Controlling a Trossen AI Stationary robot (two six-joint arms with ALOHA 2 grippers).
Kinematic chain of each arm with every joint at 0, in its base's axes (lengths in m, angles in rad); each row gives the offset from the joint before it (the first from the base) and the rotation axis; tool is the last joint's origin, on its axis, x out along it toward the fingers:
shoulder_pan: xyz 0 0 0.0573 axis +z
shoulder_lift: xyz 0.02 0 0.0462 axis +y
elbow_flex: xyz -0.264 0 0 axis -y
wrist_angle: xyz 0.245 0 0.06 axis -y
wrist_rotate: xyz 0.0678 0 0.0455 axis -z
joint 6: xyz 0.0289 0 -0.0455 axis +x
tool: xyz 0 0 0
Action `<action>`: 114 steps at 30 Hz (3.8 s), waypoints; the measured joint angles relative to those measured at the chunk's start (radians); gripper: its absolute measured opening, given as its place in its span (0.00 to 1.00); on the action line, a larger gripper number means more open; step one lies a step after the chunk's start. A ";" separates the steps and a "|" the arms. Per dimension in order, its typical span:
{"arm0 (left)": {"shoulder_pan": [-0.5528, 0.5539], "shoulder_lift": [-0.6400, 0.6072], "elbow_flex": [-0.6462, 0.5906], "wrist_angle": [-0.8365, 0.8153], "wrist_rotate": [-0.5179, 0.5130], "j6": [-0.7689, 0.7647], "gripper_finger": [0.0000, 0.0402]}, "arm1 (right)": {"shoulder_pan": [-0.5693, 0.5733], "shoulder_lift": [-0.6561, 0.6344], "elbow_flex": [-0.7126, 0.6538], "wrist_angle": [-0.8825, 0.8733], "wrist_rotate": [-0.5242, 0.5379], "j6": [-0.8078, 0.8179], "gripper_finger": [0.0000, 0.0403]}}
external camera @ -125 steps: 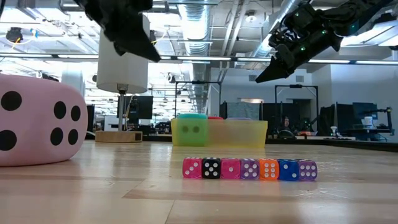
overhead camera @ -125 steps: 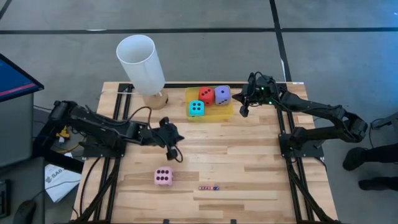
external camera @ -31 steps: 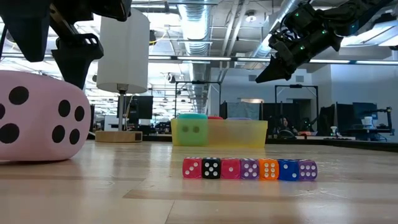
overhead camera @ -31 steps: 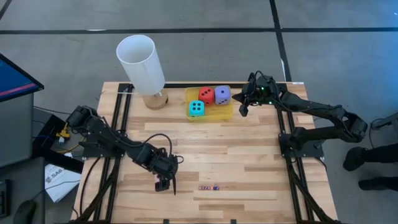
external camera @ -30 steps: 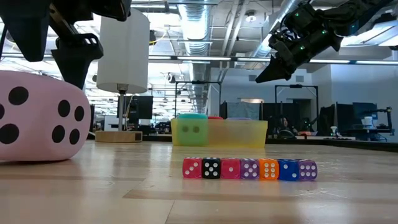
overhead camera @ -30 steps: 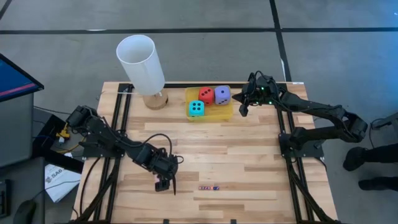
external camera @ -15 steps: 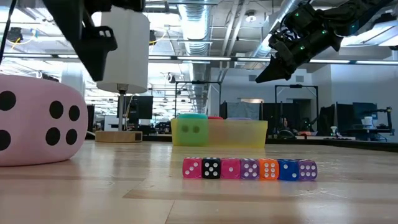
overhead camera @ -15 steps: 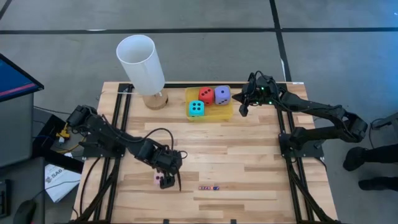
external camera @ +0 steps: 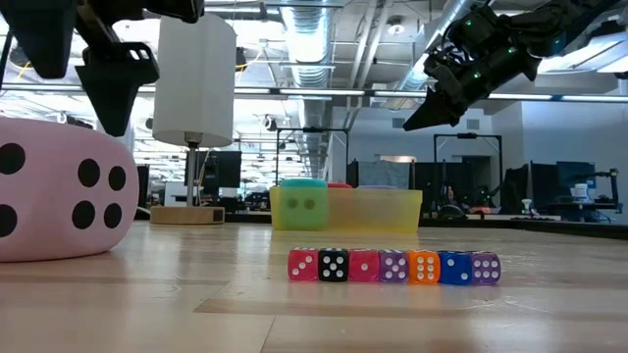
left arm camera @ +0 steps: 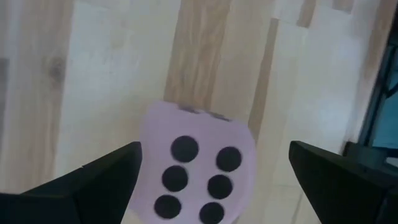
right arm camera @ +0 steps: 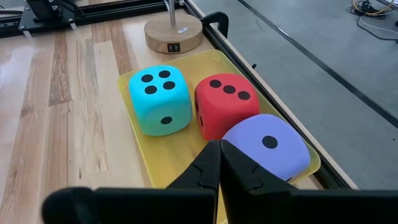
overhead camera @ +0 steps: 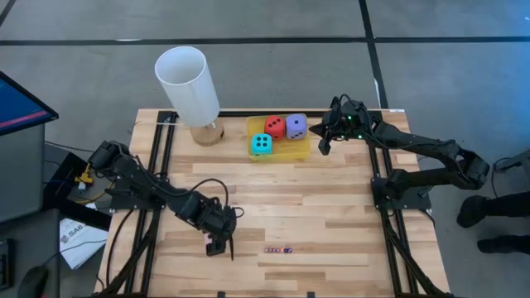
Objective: Pick & Place Dice
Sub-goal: Put the big pink dice into the yellow bin
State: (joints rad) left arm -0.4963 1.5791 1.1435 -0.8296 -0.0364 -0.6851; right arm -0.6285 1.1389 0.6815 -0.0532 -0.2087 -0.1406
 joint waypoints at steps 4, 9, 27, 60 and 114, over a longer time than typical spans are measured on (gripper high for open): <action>-0.022 0.000 0.000 -0.035 -0.027 0.025 0.99 | 0.000 0.000 0.000 0.000 0.000 0.001 0.00; -0.050 0.006 -0.022 -0.011 -0.069 0.057 0.99 | 0.000 0.000 0.000 0.000 0.000 0.002 0.00; -0.063 0.001 -0.091 0.038 -0.087 0.050 0.99 | 0.000 0.000 0.000 -0.001 0.000 0.002 0.00; -0.070 -0.008 -0.091 0.042 -0.098 0.147 0.99 | 0.000 0.000 0.000 -0.001 0.000 0.001 0.00; -0.017 -0.032 -0.170 0.410 -0.501 0.365 0.99 | 0.000 0.000 0.000 -0.037 0.000 0.002 0.00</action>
State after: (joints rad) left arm -0.5132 1.5467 0.9737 -0.4193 -0.5374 -0.3205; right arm -0.6285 1.1393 0.6815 -0.0898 -0.2087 -0.1390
